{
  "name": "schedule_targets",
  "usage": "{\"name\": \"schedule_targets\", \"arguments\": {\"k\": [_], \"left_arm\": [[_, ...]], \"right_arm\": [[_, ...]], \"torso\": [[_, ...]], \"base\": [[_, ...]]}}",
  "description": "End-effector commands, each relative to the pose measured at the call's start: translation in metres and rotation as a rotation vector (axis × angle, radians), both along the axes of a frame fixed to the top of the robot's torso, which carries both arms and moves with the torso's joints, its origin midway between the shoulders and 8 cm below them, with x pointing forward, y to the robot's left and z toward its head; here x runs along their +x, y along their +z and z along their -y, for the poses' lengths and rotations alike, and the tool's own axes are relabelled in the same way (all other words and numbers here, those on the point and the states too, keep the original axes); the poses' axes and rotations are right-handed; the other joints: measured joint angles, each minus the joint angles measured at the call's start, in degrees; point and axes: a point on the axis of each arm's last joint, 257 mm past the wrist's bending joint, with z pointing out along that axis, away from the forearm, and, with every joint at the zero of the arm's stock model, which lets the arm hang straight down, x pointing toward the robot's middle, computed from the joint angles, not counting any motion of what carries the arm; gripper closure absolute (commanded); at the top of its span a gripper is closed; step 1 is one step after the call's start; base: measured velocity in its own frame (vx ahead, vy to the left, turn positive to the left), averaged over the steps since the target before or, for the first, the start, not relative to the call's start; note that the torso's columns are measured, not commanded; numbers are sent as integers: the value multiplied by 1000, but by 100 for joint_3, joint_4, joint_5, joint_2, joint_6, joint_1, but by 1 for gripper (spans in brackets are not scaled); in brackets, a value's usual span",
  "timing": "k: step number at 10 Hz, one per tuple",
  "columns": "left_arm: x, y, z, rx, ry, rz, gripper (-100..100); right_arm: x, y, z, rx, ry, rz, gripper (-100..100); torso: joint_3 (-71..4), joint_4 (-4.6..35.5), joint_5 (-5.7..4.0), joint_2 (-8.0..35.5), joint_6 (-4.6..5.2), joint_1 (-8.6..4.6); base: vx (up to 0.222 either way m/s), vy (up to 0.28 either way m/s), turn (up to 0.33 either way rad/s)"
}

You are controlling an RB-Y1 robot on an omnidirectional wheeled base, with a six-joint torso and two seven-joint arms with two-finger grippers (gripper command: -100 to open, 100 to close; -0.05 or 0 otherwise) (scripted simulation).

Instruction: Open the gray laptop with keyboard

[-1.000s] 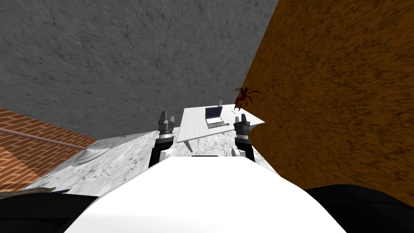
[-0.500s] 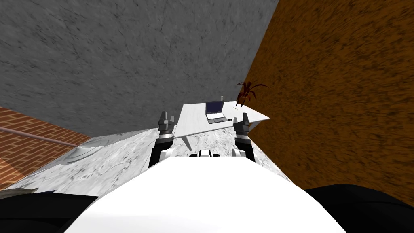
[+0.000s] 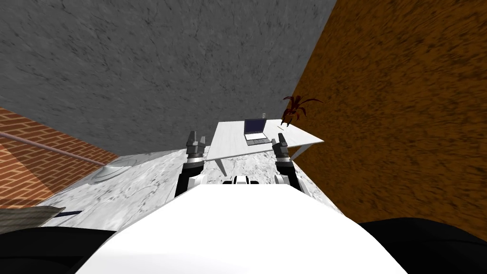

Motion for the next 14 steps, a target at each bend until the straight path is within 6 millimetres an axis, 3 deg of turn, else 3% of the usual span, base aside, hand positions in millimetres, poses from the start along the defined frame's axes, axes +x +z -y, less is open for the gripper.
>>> {"name": "schedule_targets", "arguments": {"k": [1, 8, 14], "left_arm": [[0, 0, 0, 0, 0, 0, 0], [0, 0, 0, 0, 0, 0, 0], [0, 0, 0, 0, 0, 0, 0]], "right_arm": [[18, -17, -7, -129, -14, -51, -100], [58, -53, -13, -423, -81, -150, -100], [95, -84, -7, -700, -156, -232, -100]], "torso": [[0, 0, 0, 0, -1, 0], [0, 0, 0, 1, 2, -1], [0, 0, 0, 1, 4, -1]], "base": [[8, -4, 168], [6, -3, 129], [6, -4, 148]]}}
